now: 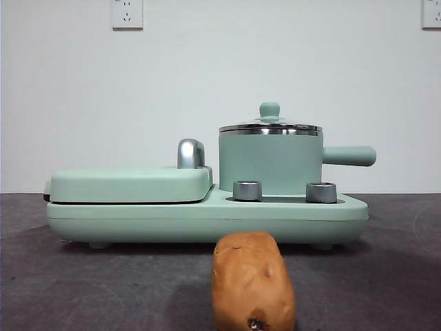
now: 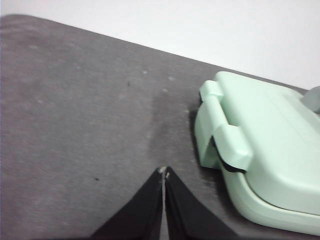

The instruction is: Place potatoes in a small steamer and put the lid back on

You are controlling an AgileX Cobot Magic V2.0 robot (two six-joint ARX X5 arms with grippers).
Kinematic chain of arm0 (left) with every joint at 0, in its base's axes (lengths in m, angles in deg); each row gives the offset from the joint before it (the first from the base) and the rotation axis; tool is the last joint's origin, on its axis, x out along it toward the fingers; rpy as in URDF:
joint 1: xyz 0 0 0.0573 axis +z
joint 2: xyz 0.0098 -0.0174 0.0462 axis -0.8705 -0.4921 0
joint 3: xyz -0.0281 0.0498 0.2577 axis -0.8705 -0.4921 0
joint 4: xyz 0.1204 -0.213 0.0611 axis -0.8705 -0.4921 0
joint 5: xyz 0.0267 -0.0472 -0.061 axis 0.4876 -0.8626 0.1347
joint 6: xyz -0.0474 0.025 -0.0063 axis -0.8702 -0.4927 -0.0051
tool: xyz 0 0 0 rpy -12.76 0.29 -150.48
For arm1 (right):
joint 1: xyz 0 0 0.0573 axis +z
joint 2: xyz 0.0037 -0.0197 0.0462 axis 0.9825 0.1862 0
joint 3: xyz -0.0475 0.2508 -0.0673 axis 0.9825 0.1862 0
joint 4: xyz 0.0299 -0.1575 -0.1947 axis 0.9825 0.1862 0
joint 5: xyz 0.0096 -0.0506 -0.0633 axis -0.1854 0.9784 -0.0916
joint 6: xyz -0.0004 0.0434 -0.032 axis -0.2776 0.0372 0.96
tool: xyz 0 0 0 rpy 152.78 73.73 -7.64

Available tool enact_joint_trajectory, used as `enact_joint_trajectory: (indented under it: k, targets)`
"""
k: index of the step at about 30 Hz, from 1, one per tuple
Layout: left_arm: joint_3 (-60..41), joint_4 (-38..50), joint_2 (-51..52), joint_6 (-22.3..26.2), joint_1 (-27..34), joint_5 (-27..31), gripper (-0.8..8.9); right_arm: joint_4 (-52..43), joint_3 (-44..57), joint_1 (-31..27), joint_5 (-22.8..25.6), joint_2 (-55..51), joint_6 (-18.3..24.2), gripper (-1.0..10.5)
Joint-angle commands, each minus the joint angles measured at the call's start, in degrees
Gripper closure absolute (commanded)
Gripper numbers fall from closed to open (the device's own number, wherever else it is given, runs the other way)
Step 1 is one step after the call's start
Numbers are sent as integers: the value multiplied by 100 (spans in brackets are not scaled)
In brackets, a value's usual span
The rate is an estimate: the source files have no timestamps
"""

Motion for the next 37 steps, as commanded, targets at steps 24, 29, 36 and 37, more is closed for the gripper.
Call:
enact_joint_trajectory:
  k: [24,29,36,37]
  targets:
    - [4269,-1969,-4061,11,-590,-2247,808,1596,-3672,221,-3438,2979,-271,934]
    - [4437,-1954,-4750,352,-745,-2887,808,1620,-4063,363,-4004,3639,175,934]
    - [4437,-1963,-5228,595,-793,-2896,808,1637,-4113,404,-3995,4024,262,933]
    - [4437,-1961,-5257,599,-793,-2896,808,1679,-4113,404,-3993,4052,260,932]
